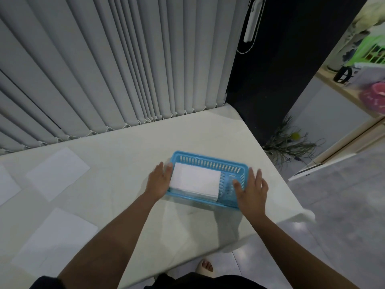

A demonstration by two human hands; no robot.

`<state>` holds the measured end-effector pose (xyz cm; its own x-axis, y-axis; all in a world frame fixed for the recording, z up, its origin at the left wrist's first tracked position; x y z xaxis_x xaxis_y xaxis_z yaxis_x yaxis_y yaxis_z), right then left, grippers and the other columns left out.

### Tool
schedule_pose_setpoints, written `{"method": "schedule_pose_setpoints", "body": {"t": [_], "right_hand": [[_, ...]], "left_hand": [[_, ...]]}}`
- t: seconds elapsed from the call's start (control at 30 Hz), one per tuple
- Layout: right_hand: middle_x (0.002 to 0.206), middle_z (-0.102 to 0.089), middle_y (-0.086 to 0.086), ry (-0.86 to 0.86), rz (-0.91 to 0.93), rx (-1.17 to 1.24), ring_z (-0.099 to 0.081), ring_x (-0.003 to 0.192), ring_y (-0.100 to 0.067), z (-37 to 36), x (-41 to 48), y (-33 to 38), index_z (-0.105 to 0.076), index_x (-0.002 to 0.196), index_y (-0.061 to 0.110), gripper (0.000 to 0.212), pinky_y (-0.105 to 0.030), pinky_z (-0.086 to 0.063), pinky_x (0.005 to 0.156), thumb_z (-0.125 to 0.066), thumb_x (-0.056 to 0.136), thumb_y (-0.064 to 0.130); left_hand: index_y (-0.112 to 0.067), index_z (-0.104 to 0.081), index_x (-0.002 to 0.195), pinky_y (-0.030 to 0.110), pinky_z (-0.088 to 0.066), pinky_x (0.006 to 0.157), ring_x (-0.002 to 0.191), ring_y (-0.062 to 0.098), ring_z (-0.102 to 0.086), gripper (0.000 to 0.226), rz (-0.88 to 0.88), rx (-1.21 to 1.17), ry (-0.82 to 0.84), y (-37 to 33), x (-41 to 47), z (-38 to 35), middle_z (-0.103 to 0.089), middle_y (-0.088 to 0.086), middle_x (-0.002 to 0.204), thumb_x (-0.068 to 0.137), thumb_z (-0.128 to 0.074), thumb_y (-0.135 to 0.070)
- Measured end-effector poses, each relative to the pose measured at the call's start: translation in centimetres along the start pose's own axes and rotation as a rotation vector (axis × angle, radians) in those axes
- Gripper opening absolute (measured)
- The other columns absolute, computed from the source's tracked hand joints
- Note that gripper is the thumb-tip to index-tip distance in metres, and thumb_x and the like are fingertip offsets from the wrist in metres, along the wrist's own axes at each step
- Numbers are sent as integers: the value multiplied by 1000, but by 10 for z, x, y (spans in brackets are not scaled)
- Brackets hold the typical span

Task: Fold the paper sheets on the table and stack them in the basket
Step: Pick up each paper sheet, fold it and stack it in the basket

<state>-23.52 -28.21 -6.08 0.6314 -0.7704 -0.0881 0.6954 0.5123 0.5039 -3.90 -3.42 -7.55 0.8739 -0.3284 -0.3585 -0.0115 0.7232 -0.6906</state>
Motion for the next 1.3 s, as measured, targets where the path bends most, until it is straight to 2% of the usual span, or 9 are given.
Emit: {"method": "schedule_pose_setpoints", "body": {"t": [0.1, 0.2, 0.37, 0.6, 0.7, 0.9, 1.07, 1.23, 1.3], "right_hand": [[157, -24, -14, 165, -167, 294, -29, 140, -40, -26, -1, -18, -20, 150, 18, 82, -54, -30, 113, -51, 86, 59], [138, -49, -10, 186, -252, 501, -55, 122, -32, -47, -4, -24, -26, 142, 22, 85, -55, -50, 96, -57, 75, 65], [123, -59, -5, 171, -191, 584, -67, 102, -23, -46, -11, 7, -31, 139, 20, 71, -50, -58, 83, -57, 82, 54], [124, -61, -4, 229, -129, 614, -66, 106, -24, -96, -22, 65, -33, 136, 21, 81, -51, -55, 89, -55, 72, 65], [124, -61, -5, 269, -142, 654, -66, 105, -24, -113, -43, 105, -35, 135, 19, 82, -51, -55, 89, -56, 71, 65], [118, -63, -4, 276, -120, 676, -67, 100, -23, -140, -88, 169, -42, 129, 19, 64, -50, -56, 87, -56, 78, 55], [133, -55, -8, 252, -144, 685, -62, 113, -26, -167, -113, 188, -33, 139, 20, 84, -52, -52, 94, -55, 72, 64], [129, -57, -12, 189, -179, 647, -62, 110, -28, -169, -126, 193, -35, 139, 13, 64, -45, -53, 92, -60, 87, 41], [129, -57, -12, 160, -166, 611, -60, 114, -30, -166, -128, 194, -35, 139, 11, 69, -45, -51, 94, -60, 85, 45]], "left_hand": [[-20, -50, 133, 30, -34, 99, 117, 18, -50, 58, 45, -348, 101, -4, -12, -16, -54, -5, 123, 99, -15, -52], [-18, -55, 125, 30, -37, 93, 107, 18, -53, 56, 60, -378, 8, -1, -13, -17, -59, 1, 117, 100, -16, -50], [-20, -61, 116, 33, -43, 90, 103, 21, -60, 59, 63, -395, -42, 17, -16, 1, -65, 2, 110, 99, -15, -53], [-23, -57, 123, 47, -40, 105, 114, 26, -57, 77, 155, -357, -133, 79, -20, 70, -63, 6, 121, 86, -12, -73], [-21, -57, 125, 47, -39, 106, 116, 27, -56, 72, 171, -344, -156, 101, -26, 107, -62, 7, 123, 91, -13, -67], [-17, -53, 130, 45, -35, 109, 122, 28, -52, 65, 207, -308, -182, 150, -26, 165, -57, 9, 131, 97, -15, -57], [-15, -53, 132, 46, -35, 110, 124, 29, -50, 63, 214, -285, -142, 179, -12, 188, -55, 12, 135, 98, -17, -54], [-16, -54, 129, 47, -35, 110, 122, 28, -52, 59, 170, -299, -81, 189, -3, 191, -56, 11, 133, 99, -19, -52], [-16, -54, 130, 46, -35, 111, 123, 27, -51, 58, 160, -294, -67, 190, -3, 191, -56, 10, 134, 99, -20, -52]]}}
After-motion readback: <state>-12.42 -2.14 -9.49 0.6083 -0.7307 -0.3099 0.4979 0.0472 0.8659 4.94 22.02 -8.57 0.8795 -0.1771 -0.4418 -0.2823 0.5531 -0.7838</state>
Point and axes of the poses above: each hand's wrist, its own x-axis towards the middle knuckle, its own z-axis out of the back of the hand, y = z × x, the point moved 8 cm from there along x, towards the middle knuckle
